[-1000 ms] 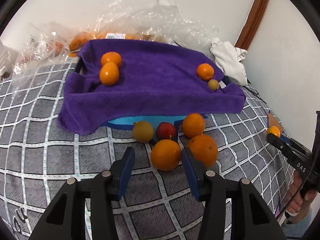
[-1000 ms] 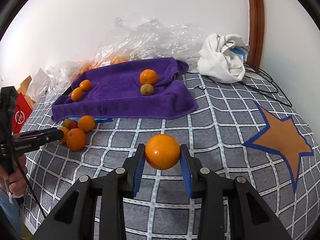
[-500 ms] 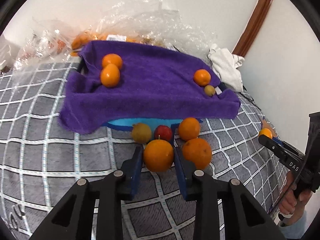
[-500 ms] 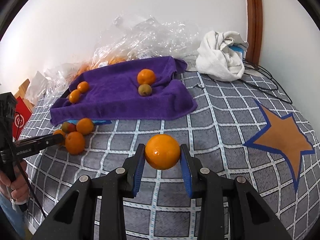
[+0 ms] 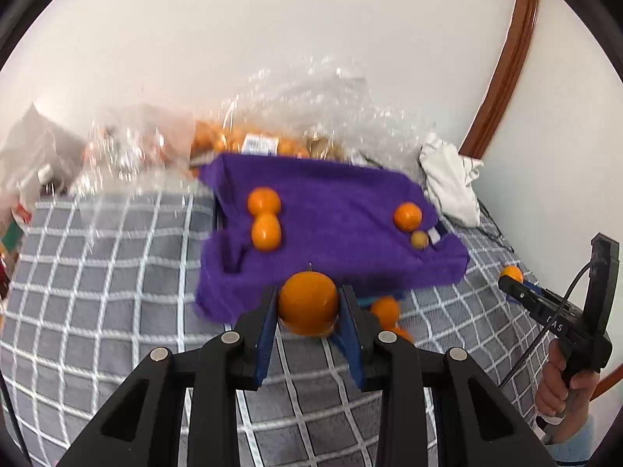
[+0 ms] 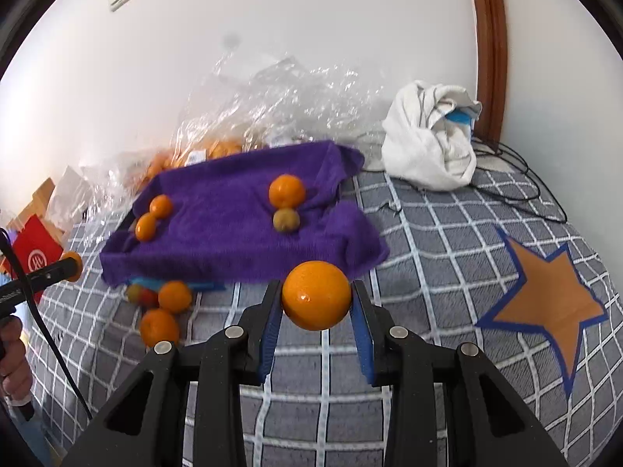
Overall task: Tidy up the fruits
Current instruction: 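Carry both held oranges up and over onto the purple towel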
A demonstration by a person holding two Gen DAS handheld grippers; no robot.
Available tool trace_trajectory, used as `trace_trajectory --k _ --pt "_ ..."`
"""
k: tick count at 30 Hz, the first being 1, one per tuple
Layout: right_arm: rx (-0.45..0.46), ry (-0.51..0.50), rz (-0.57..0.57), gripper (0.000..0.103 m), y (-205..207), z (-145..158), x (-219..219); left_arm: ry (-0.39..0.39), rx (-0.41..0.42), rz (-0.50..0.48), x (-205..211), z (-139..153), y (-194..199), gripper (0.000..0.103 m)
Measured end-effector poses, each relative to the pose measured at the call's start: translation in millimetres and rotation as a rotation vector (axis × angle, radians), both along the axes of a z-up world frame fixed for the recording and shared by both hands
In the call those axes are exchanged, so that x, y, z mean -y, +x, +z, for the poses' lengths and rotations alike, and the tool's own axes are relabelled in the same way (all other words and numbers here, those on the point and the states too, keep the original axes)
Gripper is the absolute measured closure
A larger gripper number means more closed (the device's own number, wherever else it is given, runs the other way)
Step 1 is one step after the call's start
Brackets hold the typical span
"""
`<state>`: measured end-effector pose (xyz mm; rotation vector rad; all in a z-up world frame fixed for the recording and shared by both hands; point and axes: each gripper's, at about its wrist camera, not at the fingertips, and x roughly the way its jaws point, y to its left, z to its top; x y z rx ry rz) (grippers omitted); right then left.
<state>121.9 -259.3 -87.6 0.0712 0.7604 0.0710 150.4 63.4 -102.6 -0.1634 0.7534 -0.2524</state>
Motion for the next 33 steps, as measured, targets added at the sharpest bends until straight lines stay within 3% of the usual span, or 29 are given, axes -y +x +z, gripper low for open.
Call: trace_trajectory --k 6,11,14,21,26,33 --pt "0.018 -0.01 -0.038 0.069 15 9 2 -0.004 0.058 0.011 1 17 19 0.073" --pt "0.024 -0.011 -0.052 0.069 28 13 0 -0.067 0.039 0.0 3 20 47 0.073" --pt "0.032 -0.015 -0.043 0.069 39 13 -4 -0.06 0.045 0.014 7 18 61 0.073" --pt "0.041 -0.03 -0.022 0.069 61 9 -13 -0.116 0.017 0.031 5 -3 88 0.073" --pt "0.046 -0.024 -0.016 0.069 76 3 -11 -0.115 0.002 0.033 4 -22 97 0.073" --pt "0.056 -0.014 -0.02 0.069 89 3 -10 -0.193 -0.019 0.065 -24 -30 103 0.073"
